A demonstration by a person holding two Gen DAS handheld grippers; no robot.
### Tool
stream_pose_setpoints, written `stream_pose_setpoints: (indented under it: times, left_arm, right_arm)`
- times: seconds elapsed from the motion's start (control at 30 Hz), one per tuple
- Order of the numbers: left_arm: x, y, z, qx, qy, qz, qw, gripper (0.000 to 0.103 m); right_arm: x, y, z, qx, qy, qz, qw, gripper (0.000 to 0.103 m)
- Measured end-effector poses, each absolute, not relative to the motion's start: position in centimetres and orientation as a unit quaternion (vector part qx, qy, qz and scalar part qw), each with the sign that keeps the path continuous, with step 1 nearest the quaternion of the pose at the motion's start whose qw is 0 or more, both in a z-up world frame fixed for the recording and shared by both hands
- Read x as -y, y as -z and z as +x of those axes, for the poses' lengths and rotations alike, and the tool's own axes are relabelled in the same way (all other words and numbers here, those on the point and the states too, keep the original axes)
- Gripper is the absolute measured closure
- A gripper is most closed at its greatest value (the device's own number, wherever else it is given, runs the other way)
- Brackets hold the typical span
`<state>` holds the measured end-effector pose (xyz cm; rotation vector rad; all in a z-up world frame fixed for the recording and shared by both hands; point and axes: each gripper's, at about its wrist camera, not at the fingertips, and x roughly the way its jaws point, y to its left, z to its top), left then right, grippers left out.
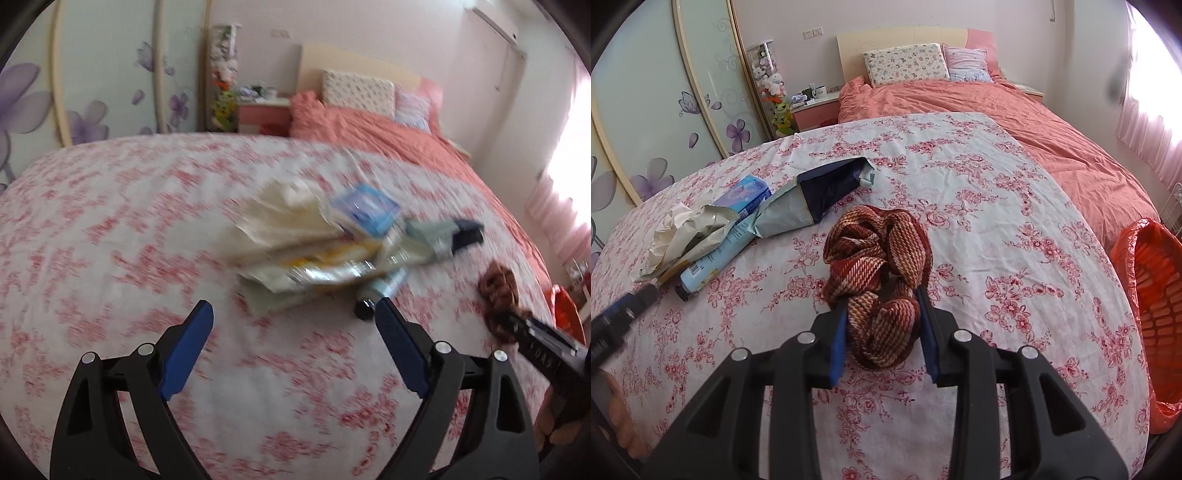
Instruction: Collect trash
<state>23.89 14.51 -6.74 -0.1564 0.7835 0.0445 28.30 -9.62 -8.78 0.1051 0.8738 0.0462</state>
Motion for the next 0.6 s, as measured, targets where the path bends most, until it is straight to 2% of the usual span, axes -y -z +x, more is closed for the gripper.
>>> stream_pose_setpoints:
  times: [0.17,0.33,0.4,0.47,0.5,0.6]
  left_arm:
    - [-14.4,6.1,24.9,-0.372,-0.023,-0.062,0.926,0.016]
    - [-14.1,6.8,27.0,-0.394,-0.008,-0.060,0.917,0.032]
    - [-14.2,7.5,27.6,-0.413,0.002,-0.067,0.908,0.049]
    - [-14.3,8.2,27.7,-0.429,0.027,-0.094,0.898,0.051]
    - [-14.4,8.4,27.5,-0.432,0.039,-0.109,0.894,0.056]
    - [-14.2,8.5,26.9,-0.434,0.059,-0.122,0.891,0.059]
  right_arm:
    - [9.7,8.8,28.3,-0.424,-0.023,0.050,0.904,0.068]
    - [9.6,8.8,28.3,-0.424,-0.022,0.049,0.904,0.068]
    - [9.7,8.8,28.4,-0.424,-0.022,0.049,0.904,0.068]
    - [9.7,8.8,28.4,-0.424,-0.023,0.049,0.904,0.068]
    - [9.7,8.9,28.4,-0.424,-0.023,0.050,0.904,0.068]
    - [9.7,8.9,28.4,-0.424,-0.023,0.049,0.904,0.068]
